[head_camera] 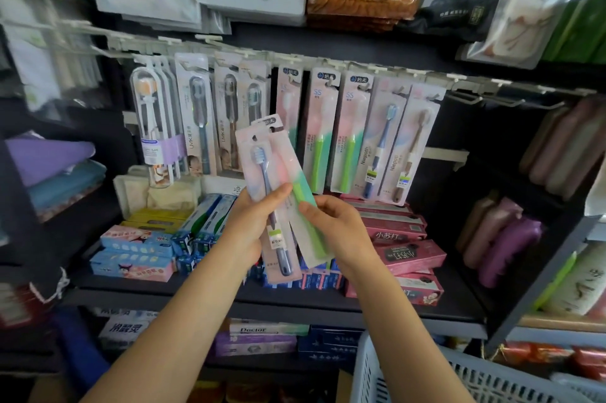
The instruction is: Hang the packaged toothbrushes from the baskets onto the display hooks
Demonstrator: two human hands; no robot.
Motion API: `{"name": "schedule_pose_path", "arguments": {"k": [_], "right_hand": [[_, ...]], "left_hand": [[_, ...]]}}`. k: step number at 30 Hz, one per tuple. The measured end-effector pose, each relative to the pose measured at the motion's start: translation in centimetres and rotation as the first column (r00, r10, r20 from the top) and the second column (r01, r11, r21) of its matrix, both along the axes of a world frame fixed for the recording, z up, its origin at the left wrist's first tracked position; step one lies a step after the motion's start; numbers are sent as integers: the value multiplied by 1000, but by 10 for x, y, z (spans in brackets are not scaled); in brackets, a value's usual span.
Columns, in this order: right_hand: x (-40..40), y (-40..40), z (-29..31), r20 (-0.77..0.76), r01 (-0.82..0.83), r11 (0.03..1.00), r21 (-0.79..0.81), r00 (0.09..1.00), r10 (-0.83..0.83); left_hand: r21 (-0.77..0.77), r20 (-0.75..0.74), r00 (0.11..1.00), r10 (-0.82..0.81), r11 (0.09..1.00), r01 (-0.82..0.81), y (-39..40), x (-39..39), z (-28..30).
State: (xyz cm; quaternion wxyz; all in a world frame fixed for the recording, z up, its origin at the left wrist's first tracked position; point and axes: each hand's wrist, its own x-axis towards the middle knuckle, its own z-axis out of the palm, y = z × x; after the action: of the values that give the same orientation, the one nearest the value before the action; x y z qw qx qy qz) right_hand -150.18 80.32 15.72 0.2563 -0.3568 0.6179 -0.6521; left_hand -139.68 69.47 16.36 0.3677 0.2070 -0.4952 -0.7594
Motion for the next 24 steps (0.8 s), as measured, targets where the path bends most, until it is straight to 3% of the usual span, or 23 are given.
{"name": "schedule_pose_path", "arguments": {"k": [9,24], "right_hand": [[9,-24,39,-134,60,995,-82,988,-70],[11,-47,46,-114,197,966,-168,969,-217]], "left_hand": [[56,-56,996,71,996,-68,-14,22,13],[53,-73,997,16,999,-12,-30,30,11]]}}
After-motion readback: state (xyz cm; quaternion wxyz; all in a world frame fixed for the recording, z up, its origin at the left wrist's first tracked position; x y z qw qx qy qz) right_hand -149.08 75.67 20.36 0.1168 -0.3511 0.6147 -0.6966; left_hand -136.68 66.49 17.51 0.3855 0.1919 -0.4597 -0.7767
